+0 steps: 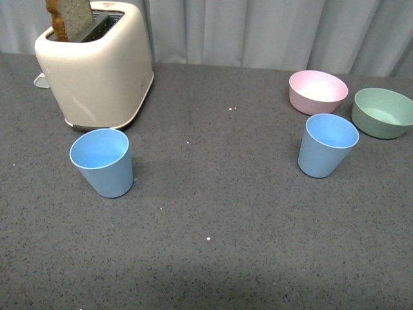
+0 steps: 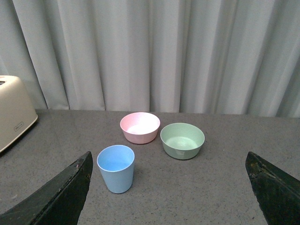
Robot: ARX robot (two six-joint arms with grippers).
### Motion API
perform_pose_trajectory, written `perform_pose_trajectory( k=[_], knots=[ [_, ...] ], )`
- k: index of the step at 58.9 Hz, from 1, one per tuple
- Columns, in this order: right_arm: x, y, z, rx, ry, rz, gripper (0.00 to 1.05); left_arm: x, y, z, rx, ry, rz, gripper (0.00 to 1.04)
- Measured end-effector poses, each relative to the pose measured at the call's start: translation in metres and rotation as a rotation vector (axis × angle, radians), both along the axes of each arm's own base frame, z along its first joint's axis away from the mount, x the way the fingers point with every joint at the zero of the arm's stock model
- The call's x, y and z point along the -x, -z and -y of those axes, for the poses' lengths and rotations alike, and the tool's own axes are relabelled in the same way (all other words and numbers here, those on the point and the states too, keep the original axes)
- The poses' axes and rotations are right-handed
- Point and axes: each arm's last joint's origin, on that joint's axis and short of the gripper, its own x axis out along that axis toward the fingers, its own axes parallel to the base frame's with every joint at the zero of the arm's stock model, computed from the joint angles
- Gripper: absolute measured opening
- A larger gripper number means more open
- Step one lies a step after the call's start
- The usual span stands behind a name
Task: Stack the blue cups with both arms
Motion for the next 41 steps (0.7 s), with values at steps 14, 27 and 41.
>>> perform_pose_trajectory(
  k=[14, 27, 41],
  knots=[
    [0.0000, 0.0000, 0.0000, 0.000, 0.000, 0.000, 0.95, 0.0000, 0.0000, 0.0000, 0.000, 0.000, 0.000, 0.98],
    [0.0000, 0.0000, 0.0000, 0.000, 0.000, 0.000, 0.95, 0.0000, 0.0000, 0.0000, 0.000, 0.000, 0.000, 0.98],
    [0.0000, 0.0000, 0.0000, 0.000, 0.000, 0.000, 0.95, 0.0000, 0.0000, 0.0000, 0.000, 0.000, 0.000, 0.98]
  ],
)
